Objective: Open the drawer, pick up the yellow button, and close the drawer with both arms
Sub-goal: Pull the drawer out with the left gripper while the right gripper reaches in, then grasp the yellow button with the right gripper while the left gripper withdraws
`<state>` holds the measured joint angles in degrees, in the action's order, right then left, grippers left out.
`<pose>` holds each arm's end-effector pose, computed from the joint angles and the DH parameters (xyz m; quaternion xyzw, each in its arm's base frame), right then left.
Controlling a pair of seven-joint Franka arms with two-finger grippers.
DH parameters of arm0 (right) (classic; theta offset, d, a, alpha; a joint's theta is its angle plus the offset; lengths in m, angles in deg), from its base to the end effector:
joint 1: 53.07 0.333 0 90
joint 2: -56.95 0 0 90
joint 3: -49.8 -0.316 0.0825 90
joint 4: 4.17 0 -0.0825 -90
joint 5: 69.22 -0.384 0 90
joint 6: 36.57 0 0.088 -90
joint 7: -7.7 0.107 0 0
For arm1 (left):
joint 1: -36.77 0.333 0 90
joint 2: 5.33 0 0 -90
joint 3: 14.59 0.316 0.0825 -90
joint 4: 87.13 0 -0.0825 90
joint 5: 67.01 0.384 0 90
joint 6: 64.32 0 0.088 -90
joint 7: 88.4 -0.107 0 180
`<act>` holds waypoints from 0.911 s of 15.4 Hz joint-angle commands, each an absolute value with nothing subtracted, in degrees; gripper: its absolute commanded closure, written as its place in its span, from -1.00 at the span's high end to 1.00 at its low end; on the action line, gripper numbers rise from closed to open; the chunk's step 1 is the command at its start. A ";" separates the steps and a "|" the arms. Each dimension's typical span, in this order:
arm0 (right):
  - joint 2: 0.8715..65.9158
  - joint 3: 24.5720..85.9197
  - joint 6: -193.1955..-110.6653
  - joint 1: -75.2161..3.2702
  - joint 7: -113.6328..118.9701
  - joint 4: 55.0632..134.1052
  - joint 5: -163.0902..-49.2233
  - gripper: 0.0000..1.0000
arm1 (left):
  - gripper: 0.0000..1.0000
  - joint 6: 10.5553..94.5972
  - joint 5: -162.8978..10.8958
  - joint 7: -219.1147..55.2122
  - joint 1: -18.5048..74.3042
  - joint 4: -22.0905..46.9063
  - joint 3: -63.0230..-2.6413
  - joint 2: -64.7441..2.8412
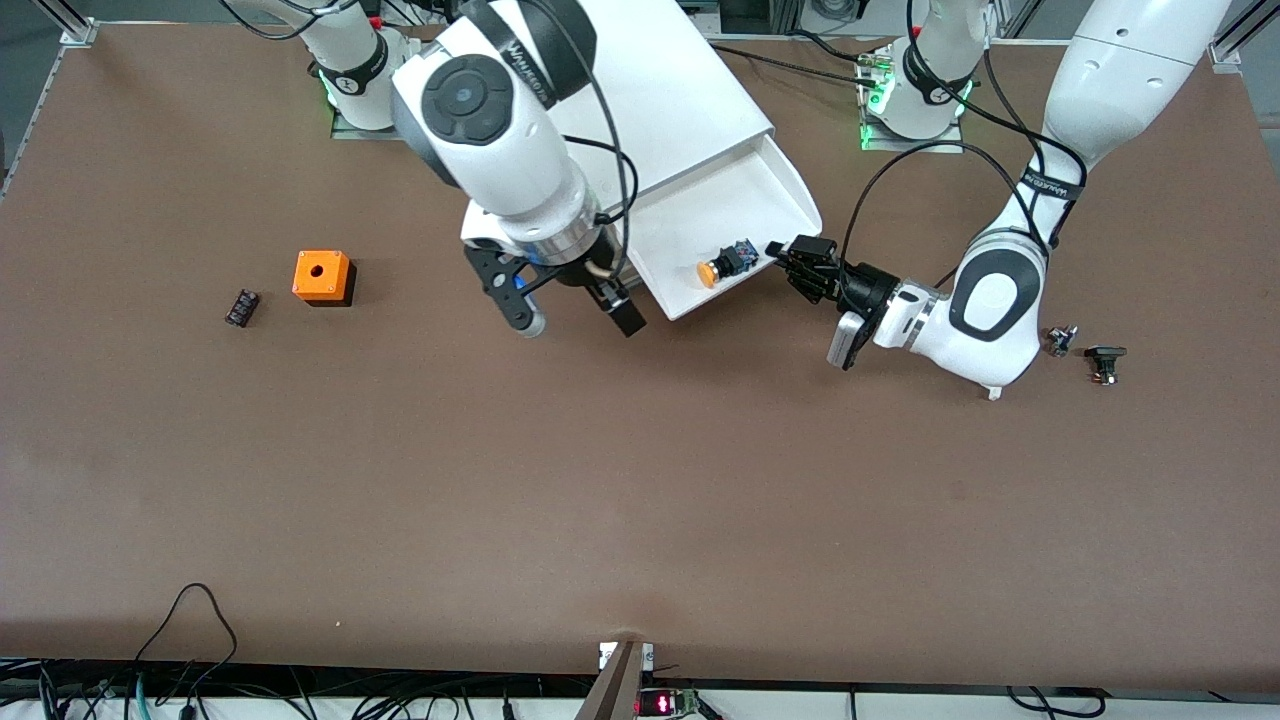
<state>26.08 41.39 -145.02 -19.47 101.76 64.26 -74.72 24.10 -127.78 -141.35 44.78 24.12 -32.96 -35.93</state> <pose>0.5544 0.4725 0.4935 -0.8813 0.4578 0.0463 0.1075 0.5264 -0.1861 0.2412 0.7244 -0.2188 -0.1652 0.6326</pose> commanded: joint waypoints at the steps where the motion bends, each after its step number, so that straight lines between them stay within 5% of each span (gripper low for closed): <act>1: 23.90 41.97 -144.77 -16.87 103.24 61.92 -73.71 0.99 | -0.68 20.67 -126.07 -139.20 46.27 21.24 -32.96 -36.97; 2: 23.55 41.97 -144.85 -16.08 103.41 61.92 -73.71 0.99 | 0.41 20.67 -126.07 -139.12 46.27 21.24 -32.96 -36.88; 3: 23.37 41.97 -145.20 -15.37 104.63 61.83 -73.71 0.99 | 0.99 20.67 -126.07 -139.11 46.35 21.24 -32.96 -36.88; 7: 21.71 41.97 -148.89 -11.33 111.22 61.83 -72.21 0.99 | 1.00 20.40 -123.11 -134.83 46.79 18.09 -32.61 -36.27; 14: 17.40 42.06 -152.67 -5.53 119.05 61.92 -68.87 0.99 | 1.00 13.20 -105.18 -109.36 47.06 1.57 -32.61 -33.55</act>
